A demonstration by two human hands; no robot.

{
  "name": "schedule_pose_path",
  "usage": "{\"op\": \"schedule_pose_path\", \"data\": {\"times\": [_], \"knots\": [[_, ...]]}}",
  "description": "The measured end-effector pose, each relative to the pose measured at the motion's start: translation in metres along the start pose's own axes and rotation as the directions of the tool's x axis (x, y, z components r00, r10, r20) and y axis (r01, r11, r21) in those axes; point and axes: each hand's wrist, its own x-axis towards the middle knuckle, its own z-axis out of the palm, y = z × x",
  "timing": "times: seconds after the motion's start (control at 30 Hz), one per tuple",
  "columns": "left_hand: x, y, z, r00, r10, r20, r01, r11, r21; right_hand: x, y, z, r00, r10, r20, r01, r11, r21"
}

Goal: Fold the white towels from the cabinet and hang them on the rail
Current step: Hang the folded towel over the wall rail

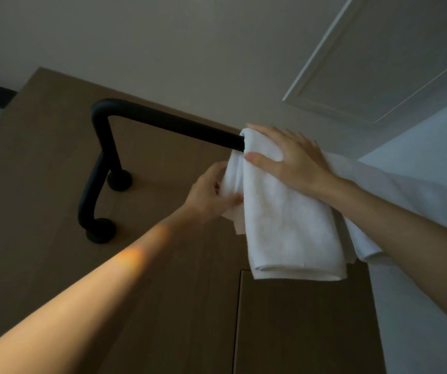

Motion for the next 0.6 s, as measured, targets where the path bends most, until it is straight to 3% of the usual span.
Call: {"op": "schedule_pose_path", "data": {"times": [0.33, 0.6], "knots": [[-0.044, 0.019, 0.002, 0.993, -0.060, 0.100, 0.081, 0.972, -0.222, -0.021, -0.015, 0.009, 1.000, -0.022, -0.014, 0.018, 0.976, -0.217], [-0.056, 0.037, 0.000, 0.987, -0.114, 0.111, 0.126, 0.986, -0.110, -0.026, -0.016, 0.008, 1.000, -0.013, -0.011, 0.008, 0.945, -0.328]]}}
